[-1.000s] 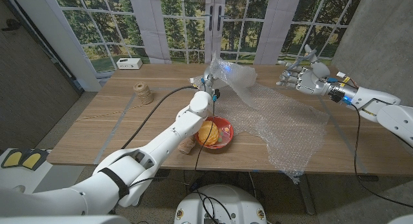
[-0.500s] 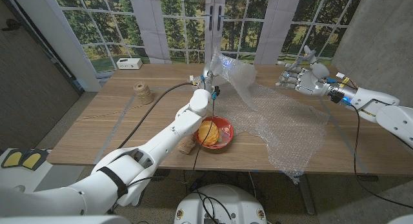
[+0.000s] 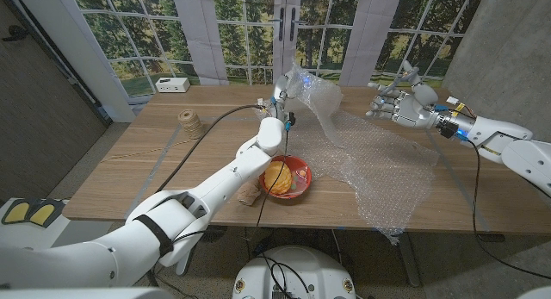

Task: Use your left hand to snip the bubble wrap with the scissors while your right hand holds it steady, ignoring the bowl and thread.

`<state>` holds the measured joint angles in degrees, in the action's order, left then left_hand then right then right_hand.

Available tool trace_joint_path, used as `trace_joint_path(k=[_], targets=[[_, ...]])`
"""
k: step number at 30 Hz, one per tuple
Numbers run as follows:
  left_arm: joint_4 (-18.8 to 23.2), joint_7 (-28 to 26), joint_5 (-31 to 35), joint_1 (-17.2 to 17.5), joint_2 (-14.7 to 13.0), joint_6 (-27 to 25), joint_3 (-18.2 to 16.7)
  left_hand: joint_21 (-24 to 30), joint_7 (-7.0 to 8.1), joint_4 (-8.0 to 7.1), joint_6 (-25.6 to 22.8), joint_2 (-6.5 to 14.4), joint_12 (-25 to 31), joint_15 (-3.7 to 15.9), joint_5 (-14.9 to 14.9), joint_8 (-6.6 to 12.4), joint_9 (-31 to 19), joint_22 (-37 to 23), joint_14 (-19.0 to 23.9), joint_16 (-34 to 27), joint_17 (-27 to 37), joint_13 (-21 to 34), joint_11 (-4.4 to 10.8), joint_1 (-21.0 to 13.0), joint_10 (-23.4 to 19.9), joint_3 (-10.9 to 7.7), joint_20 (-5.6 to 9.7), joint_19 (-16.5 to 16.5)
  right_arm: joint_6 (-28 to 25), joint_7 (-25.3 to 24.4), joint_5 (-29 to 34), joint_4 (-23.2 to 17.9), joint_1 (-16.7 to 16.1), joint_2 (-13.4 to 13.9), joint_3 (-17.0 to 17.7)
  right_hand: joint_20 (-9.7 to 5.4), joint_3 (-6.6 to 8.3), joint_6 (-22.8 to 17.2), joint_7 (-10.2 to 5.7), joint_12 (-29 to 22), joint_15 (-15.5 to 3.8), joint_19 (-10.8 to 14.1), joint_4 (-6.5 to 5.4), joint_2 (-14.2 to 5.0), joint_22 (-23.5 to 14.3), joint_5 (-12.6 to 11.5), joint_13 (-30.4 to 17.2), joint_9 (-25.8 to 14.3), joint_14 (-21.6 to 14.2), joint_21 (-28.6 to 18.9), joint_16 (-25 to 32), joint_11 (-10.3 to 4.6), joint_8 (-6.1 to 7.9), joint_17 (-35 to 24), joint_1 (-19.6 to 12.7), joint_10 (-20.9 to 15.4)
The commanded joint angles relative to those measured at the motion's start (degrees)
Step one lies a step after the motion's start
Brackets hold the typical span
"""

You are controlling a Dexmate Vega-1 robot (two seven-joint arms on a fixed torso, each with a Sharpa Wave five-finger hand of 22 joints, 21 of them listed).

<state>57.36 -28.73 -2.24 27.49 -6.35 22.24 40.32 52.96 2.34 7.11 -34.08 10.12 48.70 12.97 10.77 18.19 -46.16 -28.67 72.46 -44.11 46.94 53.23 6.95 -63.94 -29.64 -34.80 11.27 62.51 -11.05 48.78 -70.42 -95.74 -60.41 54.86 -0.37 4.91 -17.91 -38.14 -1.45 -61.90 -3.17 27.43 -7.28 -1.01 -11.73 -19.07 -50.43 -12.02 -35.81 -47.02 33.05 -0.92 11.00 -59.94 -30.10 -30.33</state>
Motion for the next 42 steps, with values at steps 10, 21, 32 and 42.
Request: trace_joint_path(k=[10,21,32,42], targets=[[-14.99,-11.22,13.26,-8.07,3.37,9.88,6.65,0.04,-0.19,0.41,-1.23,-0.29,-0.19,-0.02,-0.27,-0.82,0.46,0.00,-0.44,-0.44,-0.28,-0.83,0.25,0.11,-1.48,0.25,1.16,0.09,-0.72,1.05,-0.62,-2.85,-0.76,1.09,0.57,0.05,-0.34,3.36,4.02,-0.15,-3.31,0.35,0.18,-0.31,-0.03,-0.14,0.05,-0.04,-0.51,0.17,0.20,-0.29,0.05,-0.30,0.17,-0.51],[-25.75,-16.83,16.90,-13.29,6.44,14.78,11.57,0.07,-0.18,0.52,-1.70,-0.28,-0.50,-0.02,-0.26,-1.40,0.90,0.15,-0.43,-0.72,-0.44,-1.55,0.35,0.04,-1.87,0.55,1.12,0.13,-1.27,0.90,-0.84,-4.27,-0.89,1.61,0.74,0.13,-0.34,3.41,4.05,-0.04,-3.27,0.35,0.20,-0.32,-0.03,-0.13,0.19,-0.03,-0.46,0.24,0.19,-0.17,0.05,-0.28,0.13,-0.32],[-32.13,-18.60,16.53,-16.68,8.69,17.02,16.33,0.13,-0.22,0.61,-2.13,-0.25,-0.50,-0.02,-0.23,-1.94,1.31,0.10,-0.48,-0.94,-0.66,-1.57,0.37,-0.05,-1.94,0.72,1.09,0.11,-1.02,0.58,-0.80,-5.74,-1.74,2.00,1.42,0.16,-0.36,3.51,4.13,-0.06,-3.28,0.35,0.16,-0.33,-0.03,-0.10,0.23,-0.02,-0.47,0.32,0.19,-0.40,0.04,-0.27,0.20,-0.31],[-30.41,-19.99,16.66,-16.61,7.37,18.18,17.96,0.11,-0.17,0.68,-2.41,-0.25,-0.50,-0.02,-0.23,-2.39,1.63,0.20,-0.50,-1.19,-0.73,-1.64,0.24,-0.13,-2.12,0.87,1.11,0.07,-1.08,0.36,-0.96,-8.64,-2.13,2.56,2.25,0.20,-0.36,3.52,4.19,-0.09,-3.16,0.40,0.17,-0.34,-0.03,-0.09,0.28,-0.01,-0.48,0.36,0.16,-0.25,0.06,-0.19,0.19,-0.34]])
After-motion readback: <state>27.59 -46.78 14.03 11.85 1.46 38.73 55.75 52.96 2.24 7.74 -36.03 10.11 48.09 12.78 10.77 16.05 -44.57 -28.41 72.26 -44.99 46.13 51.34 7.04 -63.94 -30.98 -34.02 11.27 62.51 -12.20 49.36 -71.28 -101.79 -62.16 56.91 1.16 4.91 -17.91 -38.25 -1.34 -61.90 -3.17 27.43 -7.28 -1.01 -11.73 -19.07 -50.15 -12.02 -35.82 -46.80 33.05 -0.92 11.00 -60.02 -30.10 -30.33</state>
